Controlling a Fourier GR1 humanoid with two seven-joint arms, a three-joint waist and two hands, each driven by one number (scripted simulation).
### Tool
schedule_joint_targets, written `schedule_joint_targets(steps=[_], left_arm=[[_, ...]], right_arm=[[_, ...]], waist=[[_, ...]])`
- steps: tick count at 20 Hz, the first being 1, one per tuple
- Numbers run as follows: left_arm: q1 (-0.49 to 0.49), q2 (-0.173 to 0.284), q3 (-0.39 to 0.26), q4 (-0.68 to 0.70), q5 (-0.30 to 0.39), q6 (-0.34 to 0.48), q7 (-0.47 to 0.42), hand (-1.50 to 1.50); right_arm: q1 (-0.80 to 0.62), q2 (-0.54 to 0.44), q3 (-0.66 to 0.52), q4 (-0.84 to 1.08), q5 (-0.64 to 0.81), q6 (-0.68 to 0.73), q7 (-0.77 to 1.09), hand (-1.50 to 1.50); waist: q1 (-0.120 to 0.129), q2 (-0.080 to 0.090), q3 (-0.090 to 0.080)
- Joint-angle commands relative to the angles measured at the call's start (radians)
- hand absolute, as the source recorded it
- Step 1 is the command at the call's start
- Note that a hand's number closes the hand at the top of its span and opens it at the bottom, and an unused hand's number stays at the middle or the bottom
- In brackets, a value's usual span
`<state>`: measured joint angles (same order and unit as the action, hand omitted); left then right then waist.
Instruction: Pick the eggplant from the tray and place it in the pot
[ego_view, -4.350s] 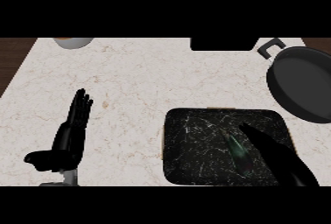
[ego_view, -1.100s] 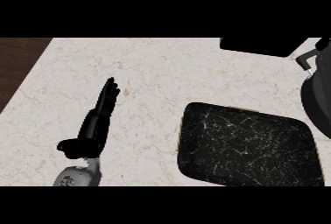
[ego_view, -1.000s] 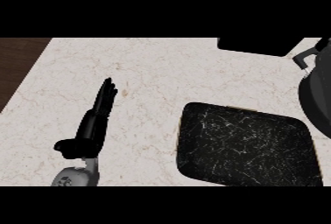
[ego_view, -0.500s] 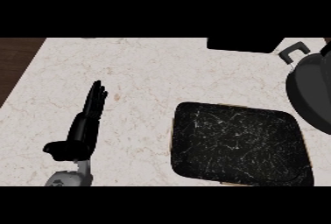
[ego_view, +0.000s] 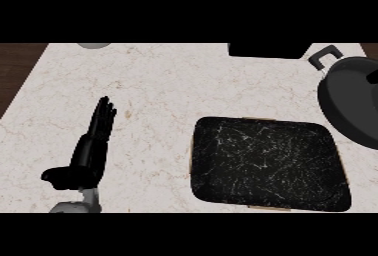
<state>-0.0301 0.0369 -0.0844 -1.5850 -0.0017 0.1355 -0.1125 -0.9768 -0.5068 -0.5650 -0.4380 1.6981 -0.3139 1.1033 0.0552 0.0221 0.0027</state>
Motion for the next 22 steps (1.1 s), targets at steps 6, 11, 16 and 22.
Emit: schedule_joint_targets(steps=[6, 11, 16, 22], left_arm=[[0.045, -0.013, -0.010, -0.016, -0.005, 0.009, -0.011, 0.00], [-0.028, 0.017, 0.024, -0.013, 0.002, 0.005, 0.039, 0.00], [0.027, 0.003, 0.006, -0.020, -0.010, 0.009, -0.006, 0.00], [0.011, 0.012, 0.024, 0.001, 0.021, -0.016, 0.009, 0.00]], right_arm=[[0.096, 0.056, -0.158, 0.059, -0.117, -0.207, 0.113, 1.50], [0.119, 0.009, -0.269, 0.130, -0.198, -0.150, 0.090, -1.50], [0.126, 0.052, -0.287, 0.048, -0.262, -0.401, -0.132, -1.50], [0.135, 0.091, -0.304, -0.132, -0.317, -0.753, -0.286, -1.50]], waist=[[-0.014, -0.008, 0.000], [-0.013, 0.000, 0.002], [-0.015, -0.006, 0.001], [-0.025, -0.008, 0.002]])
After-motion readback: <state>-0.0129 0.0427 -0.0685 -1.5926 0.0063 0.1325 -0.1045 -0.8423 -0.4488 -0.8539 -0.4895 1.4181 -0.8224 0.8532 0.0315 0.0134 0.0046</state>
